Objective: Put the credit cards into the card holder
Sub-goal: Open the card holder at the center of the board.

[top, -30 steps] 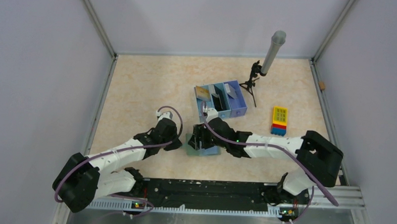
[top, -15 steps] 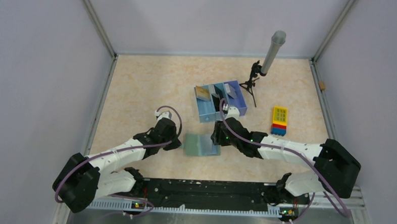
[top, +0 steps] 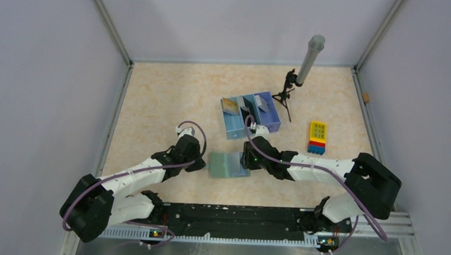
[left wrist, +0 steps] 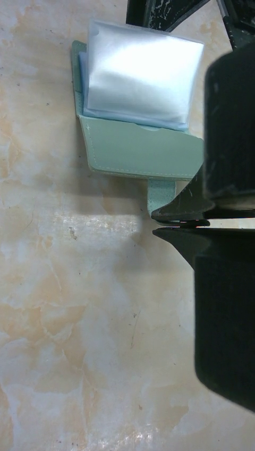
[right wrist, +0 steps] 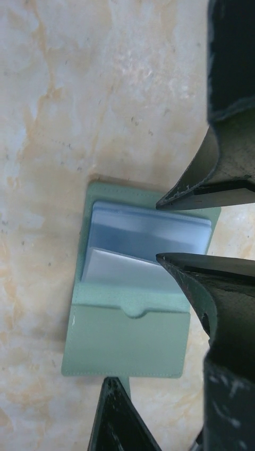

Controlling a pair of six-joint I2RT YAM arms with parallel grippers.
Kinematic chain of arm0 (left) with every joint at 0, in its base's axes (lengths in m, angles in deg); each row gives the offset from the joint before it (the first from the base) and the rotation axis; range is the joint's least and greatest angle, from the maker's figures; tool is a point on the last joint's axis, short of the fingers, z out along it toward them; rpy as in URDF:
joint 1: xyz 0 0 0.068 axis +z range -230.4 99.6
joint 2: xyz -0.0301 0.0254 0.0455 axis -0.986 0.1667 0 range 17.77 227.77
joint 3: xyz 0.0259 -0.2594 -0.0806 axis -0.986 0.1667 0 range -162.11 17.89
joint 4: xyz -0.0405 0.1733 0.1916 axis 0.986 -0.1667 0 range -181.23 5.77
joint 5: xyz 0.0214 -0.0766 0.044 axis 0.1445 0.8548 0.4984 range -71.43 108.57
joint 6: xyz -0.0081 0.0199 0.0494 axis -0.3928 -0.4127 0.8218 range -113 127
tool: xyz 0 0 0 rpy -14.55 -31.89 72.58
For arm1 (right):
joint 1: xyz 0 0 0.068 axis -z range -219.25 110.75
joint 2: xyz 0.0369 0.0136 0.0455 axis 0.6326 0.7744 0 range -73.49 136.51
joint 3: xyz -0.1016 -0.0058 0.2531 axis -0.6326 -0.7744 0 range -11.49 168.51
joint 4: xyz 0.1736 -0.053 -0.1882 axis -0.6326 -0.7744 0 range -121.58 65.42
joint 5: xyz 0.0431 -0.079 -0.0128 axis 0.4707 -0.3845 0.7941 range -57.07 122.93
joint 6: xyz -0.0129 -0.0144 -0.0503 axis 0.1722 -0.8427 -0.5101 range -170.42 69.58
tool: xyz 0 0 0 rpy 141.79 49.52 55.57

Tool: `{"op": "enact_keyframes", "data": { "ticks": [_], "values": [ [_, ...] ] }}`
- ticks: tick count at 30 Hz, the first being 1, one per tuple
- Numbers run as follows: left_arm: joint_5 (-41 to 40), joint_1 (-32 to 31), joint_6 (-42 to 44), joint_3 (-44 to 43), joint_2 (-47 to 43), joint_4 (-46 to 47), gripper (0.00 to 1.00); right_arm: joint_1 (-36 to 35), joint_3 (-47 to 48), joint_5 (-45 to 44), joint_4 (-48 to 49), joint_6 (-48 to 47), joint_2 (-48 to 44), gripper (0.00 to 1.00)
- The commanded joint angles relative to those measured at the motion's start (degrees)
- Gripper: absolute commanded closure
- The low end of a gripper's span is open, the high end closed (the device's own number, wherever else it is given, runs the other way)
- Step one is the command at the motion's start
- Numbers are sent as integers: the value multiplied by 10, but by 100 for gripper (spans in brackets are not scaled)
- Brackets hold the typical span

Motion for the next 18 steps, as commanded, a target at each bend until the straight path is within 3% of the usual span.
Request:
{"op": "enact_keyframes", "data": {
  "ticks": [1, 5, 8, 14, 18],
  "values": [
    [8, 3, 12, 3, -5, 25, 100, -4, 0, 50, 75, -25, 9, 66],
    [6, 3, 13, 2, -10, 25, 99, -16, 10, 87, 120, -34, 24, 66],
    [5, 3, 12, 3, -17, 26, 93, -16, 21, 102, 138, -32, 47, 66],
    [13, 5, 11, 10, -51, 47, 54, -17, 25, 126, 169, -31, 83, 67],
    [36, 7, 8, 28, -84, 84, 40, -20, 25, 147, 194, -28, 95, 66]
  ]
}}
